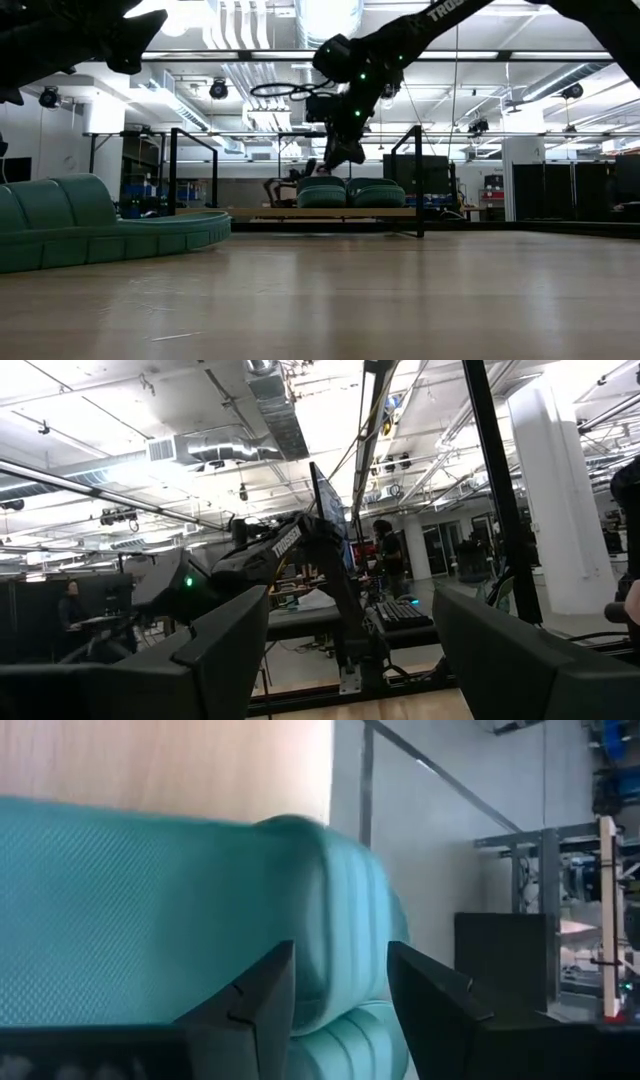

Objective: Pick and place slides into the shelf
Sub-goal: Put the blue slide on the shelf

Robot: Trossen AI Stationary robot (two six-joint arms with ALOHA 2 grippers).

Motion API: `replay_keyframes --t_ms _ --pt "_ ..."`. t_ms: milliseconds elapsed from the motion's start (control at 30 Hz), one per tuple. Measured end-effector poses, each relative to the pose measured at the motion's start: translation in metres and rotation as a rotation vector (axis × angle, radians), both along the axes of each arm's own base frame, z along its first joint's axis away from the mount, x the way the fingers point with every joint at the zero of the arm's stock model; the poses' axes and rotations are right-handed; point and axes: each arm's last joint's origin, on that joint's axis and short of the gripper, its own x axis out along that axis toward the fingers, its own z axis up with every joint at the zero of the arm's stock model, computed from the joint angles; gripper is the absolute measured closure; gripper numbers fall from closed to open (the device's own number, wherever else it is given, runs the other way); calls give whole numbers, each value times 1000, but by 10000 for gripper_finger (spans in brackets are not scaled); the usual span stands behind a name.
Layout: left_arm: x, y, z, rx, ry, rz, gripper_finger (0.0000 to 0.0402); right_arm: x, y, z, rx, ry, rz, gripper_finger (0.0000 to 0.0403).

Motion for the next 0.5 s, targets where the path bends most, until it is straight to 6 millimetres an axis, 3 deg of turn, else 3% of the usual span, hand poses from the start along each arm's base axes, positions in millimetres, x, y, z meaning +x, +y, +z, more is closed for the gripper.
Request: replay_keyframes --t_ms 500 --pt "0 0 0 0 -1 1 133 4 -3 -13 -60 62 12 260"
